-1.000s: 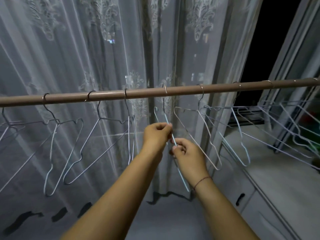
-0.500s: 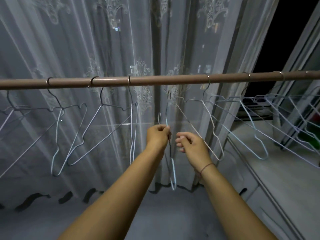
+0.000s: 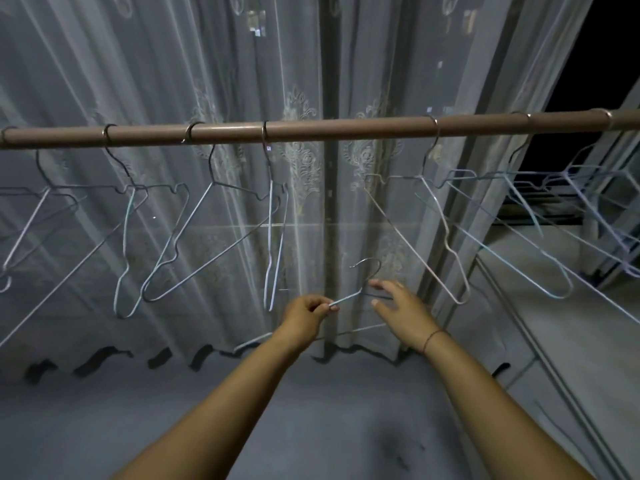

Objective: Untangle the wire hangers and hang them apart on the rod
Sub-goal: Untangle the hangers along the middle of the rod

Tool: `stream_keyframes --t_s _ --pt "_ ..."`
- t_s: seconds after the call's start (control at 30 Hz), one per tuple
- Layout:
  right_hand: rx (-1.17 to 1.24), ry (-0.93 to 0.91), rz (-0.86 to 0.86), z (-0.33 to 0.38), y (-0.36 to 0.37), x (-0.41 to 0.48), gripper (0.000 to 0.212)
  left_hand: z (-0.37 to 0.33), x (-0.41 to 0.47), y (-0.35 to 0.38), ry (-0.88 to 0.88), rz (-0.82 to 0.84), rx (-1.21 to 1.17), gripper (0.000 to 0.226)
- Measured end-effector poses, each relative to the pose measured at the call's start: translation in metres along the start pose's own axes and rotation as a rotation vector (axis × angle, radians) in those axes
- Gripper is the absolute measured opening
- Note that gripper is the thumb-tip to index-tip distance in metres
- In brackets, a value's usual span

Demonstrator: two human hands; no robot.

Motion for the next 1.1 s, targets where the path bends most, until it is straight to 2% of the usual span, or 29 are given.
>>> stream_keyframes --t_s 0.1,0.23,0.33,0.43,0.47,0.57,0.63,0.7,0.87,1.1 --pt "-0.016 0.043 0.103 -0.012 0.0 -0.005 0.032 0.001 0.001 -0.01 0.057 -0.035 0.213 0.024" --pt "-0.007 0.051 0.173 -0.026 -0.009 -0.016 0.012 0.001 0.003 -0.011 0.131 -0.049 0.193 0.022" --pt "0.128 0.088 0.219 -0.028 -0.017 -0.029 0.023 0.001 -0.001 -0.002 0.109 -0.152 0.181 0.015" --pt "0.282 0.164 0.153 -0.027 -0.022 -0.042 0.026 -0.009 -0.015 0.006 0.113 -0.329 0.068 0.021" --pt "0.324 0.186 0.135 -0.026 -0.023 -0.046 0.026 -0.013 -0.021 0.011 0.089 -0.336 -0.013 0.019" --pt "0.412 0.225 0.104 -0.021 -0.025 -0.055 0.026 -0.032 -0.038 0.031 -0.057 -0.116 -0.313 0.016" --pt "0.474 0.22 0.058 -0.012 -0.028 -0.06 0.025 -0.046 -0.046 0.043 -0.116 0.036 -0.396 0.018" --pt "0.533 0.201 0.012 0.001 -0.033 -0.063 0.024 -0.061 -0.05 0.049 -0.125 0.102 -0.467 0.017" --pt "0.712 0.15 -0.017 0.03 -0.049 -0.065 0.02 -0.097 -0.047 0.042 -0.103 0.071 -0.588 0.006" --pt "0.75 0.065 0.046 0.066 -0.073 -0.049 0.027 -0.138 -0.042 0.015 -0.002 0.08 -0.679 0.009"
Point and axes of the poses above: each hand's wrist, its own x-axis towards the middle knuckle, its own y-axis out of the palm, z = x × y, the point moved 2 cm from there along x, towards the middle knuckle, and after that the axes turned 9 degrees about -z, right-handed, at the moved point
